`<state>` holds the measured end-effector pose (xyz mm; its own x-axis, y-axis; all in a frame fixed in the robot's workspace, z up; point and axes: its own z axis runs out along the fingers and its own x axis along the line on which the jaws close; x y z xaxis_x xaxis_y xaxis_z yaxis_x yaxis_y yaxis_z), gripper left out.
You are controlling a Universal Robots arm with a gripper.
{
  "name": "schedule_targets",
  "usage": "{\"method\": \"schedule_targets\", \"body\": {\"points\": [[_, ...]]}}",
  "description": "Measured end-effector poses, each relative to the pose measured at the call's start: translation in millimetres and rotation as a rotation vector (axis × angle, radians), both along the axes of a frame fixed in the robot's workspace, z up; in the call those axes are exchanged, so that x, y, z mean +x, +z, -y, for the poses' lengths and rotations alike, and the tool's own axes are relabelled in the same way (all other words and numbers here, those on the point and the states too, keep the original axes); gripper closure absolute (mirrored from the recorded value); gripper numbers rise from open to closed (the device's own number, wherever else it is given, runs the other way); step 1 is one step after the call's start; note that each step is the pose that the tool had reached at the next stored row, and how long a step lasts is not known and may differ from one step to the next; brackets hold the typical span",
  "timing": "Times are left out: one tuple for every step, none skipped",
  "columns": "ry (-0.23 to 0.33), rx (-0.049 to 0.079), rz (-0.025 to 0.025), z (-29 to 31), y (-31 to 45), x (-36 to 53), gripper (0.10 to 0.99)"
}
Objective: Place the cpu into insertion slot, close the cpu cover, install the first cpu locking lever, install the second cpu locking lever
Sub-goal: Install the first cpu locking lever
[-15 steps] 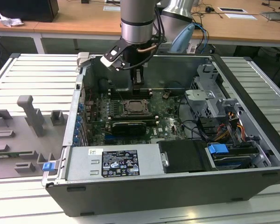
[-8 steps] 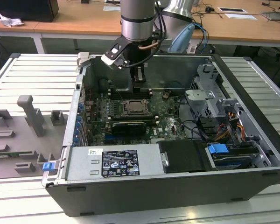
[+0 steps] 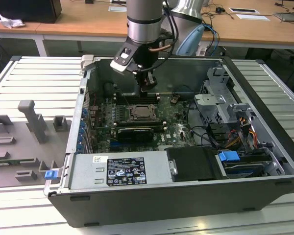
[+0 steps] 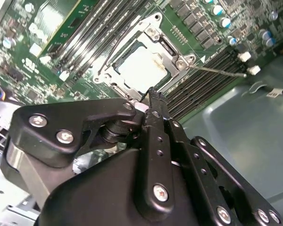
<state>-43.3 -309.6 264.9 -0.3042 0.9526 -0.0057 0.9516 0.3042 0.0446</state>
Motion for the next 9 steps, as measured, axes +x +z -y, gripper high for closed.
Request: {"method": "schedule_targets", "body": {"points": [[0.021, 0.000, 0.0000, 0.0, 0.0, 0.0, 0.980], [0.041, 0.000, -0.0001, 0.0, 0.0, 0.0, 0.980], [0.072, 0.000, 0.0000, 0.0, -0.1, 0.0, 0.980], [0.097, 0.000, 0.0000, 0.0, -0.1, 0.0, 0.980], [0.114, 0.000, 0.0000, 0.0, -0.2, 0.0, 0.980], [0.134, 0.000, -0.0001, 0.0, -0.3, 0.0, 0.980], [0.152, 0.000, -0.0001, 0.0, -0.3, 0.0, 0.980], [0.169, 0.000, -0.0002, 0.0, -0.5, 0.0, 0.980], [0.182, 0.000, -0.0003, 0.1, -0.6, 0.0, 0.980]]}}
